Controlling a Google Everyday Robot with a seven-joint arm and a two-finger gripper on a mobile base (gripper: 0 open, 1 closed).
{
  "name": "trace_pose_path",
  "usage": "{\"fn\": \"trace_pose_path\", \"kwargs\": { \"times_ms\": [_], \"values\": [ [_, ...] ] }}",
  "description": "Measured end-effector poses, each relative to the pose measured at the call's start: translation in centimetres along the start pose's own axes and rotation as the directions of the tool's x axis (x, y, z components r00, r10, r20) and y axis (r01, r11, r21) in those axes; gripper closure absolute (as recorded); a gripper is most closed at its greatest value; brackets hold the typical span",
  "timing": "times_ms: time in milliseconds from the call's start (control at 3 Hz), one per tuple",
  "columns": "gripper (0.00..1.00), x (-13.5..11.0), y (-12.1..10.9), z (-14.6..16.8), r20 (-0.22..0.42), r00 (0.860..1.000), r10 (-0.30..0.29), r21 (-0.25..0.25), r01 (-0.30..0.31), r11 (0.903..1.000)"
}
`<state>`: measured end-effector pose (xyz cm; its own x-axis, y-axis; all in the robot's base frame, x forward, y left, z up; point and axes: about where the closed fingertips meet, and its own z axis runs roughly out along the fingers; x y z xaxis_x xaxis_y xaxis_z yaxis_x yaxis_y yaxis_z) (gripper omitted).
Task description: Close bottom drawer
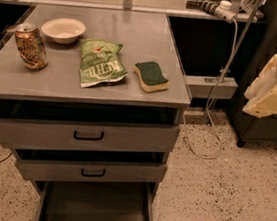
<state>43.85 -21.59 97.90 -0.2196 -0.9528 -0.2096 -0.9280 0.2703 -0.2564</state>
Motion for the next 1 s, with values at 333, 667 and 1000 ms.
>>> {"fn": "trace_pose_path", "kwargs": {
  "times_ms": [333, 667, 1000],
  "values": [
    [0.88, 0.0, 0.0, 0.0, 0.0, 1.0, 0.0, 0.0, 0.0, 1.0],
    [1.0, 0.0, 0.0, 0.0, 0.0, 1.0, 0.0, 0.0, 0.0, 1.0],
    [1.0, 0.0, 0.0, 0.01, 0.0, 1.0, 0.0, 0.0, 0.0, 1.0]
  ]
}}
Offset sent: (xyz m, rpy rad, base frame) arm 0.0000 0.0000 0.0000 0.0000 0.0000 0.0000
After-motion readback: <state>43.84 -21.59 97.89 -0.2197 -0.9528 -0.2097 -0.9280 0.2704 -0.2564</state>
